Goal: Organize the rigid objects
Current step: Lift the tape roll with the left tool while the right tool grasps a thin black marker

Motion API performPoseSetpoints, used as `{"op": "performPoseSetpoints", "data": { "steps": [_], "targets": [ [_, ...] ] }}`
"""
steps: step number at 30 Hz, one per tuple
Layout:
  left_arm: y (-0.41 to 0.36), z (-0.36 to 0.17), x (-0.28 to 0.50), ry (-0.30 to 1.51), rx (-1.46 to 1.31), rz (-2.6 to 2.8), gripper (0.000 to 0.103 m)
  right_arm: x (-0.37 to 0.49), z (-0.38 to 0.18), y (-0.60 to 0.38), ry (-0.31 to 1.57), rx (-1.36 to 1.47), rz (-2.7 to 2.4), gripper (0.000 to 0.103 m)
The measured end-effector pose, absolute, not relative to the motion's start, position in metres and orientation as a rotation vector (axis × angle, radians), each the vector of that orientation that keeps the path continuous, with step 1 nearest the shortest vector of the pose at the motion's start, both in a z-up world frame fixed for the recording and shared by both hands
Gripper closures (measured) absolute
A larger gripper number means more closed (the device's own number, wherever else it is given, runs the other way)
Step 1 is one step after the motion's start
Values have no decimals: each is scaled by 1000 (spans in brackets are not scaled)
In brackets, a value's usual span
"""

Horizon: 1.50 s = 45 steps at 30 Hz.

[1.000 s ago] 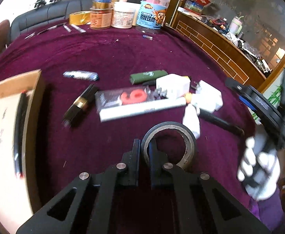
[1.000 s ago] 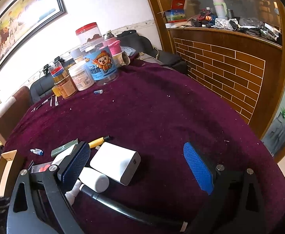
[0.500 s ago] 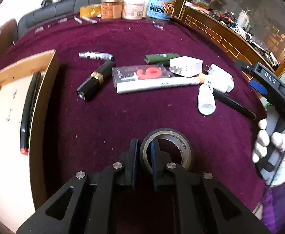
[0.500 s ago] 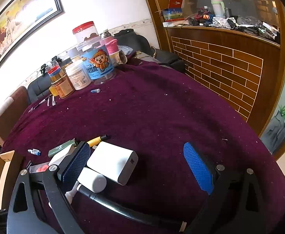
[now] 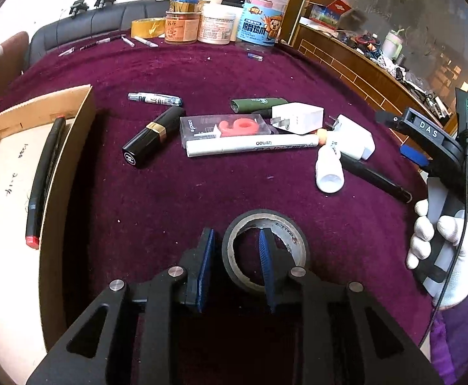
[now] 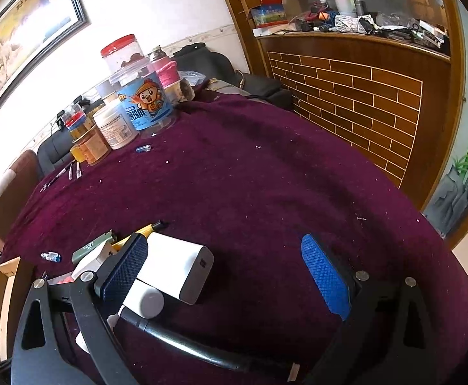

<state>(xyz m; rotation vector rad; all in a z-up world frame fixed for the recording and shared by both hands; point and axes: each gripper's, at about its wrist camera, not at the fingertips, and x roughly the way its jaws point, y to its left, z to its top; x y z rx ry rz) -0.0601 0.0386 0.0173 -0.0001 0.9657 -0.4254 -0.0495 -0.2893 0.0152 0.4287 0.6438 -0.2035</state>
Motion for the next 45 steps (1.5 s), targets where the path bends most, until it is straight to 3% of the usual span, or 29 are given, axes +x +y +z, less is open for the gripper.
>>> {"op": "performPoseSetpoints", "data": {
  "steps": [3,6,15,23,26,28,30,33,40,42,45],
  "targets": [
    [27,17,-62,940,65,-395,79,-49,13,-292,656,443,-205,6],
    [19,16,-66,931,110,-399,94,-48,11,-295,663,466,-203,6],
    [86,60,-99,869,-175,-524,94,-70,32,-298,701,447,-68,6],
    [113,69,-116,835,-258,-534,94,-67,26,-240,848,76,35,6],
    [121,66,-118,841,-273,-517,94,-65,15,-228,890,-15,67,22],
    [127,64,-117,846,-294,-504,94,-57,4,-224,948,-40,89,61],
    [131,64,-117,848,-306,-500,94,-55,-2,-222,961,-51,90,65],
    [134,66,-121,838,-304,-489,94,-63,0,-217,997,-29,123,81],
    [134,63,-122,849,-319,-485,94,-75,-2,-201,979,-20,91,82],
    [138,64,-124,845,-325,-484,94,-79,-1,-203,979,20,89,90],
    [151,71,-127,831,-344,-473,94,-91,5,-218,972,188,153,91]
  ]
}}
